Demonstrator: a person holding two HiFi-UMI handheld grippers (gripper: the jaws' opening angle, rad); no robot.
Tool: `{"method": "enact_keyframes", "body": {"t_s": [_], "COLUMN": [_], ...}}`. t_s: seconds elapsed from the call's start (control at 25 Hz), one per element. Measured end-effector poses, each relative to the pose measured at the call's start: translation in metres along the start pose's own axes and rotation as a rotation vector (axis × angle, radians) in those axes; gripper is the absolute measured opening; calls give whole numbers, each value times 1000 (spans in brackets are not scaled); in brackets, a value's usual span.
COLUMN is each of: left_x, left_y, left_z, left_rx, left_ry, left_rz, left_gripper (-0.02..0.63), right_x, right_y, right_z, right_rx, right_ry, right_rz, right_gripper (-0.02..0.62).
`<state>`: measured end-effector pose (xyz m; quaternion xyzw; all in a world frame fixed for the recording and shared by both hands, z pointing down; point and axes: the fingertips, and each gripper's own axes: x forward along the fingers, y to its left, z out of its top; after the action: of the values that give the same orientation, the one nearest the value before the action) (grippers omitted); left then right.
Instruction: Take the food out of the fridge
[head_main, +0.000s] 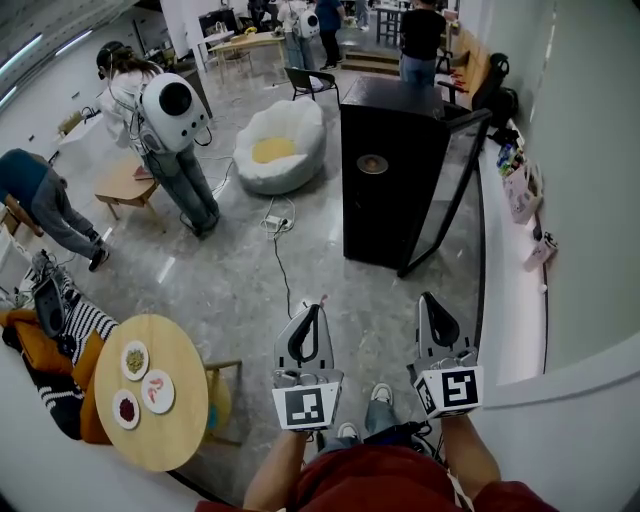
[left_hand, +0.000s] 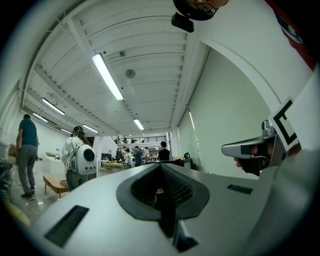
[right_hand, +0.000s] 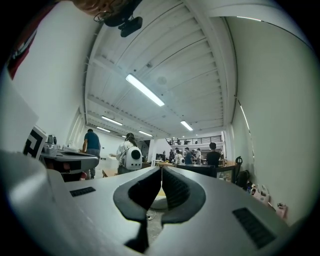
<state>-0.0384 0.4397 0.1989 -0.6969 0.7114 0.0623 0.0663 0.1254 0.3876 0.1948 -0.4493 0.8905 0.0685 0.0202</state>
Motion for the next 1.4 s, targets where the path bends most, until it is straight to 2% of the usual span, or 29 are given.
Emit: {"method": "enact_keyframes", "body": {"t_s": [0.24,0.36,0.48,0.64,0.92,1.16,1.32,1.4], "left_x": [42,62,82,112,155,194,218,227], "left_y": [-8,-12,-19,-31,-49,-70,-85,-90], "left_z": [-18,-23,-30,-30,-35,-50,-49,-53], "left_rx": [15,7,39,7,20,69,49,67], "left_ry": [45,36,80,29,39,117,73,95], "left_rz": [10,15,9,8,8,2,2,0], "left_gripper": [14,14,14,14,14,14,14,14], "right_x": [30,44,58,75,99,120,132,137], "right_y": [-33,-46,-62,-86,-126,-168,-193,-204], "right_z": [-12,-18,-22,-24,-30,-37,-42,-45], "right_rx": [9,11,15,15,12,15,17,21], "right_ry": [2,7,8,5,1,0,2,3], "right_rz": [10,15,12,11,8,11,7,4], "right_gripper": [23,23,23,23,23,23,23,23]}}
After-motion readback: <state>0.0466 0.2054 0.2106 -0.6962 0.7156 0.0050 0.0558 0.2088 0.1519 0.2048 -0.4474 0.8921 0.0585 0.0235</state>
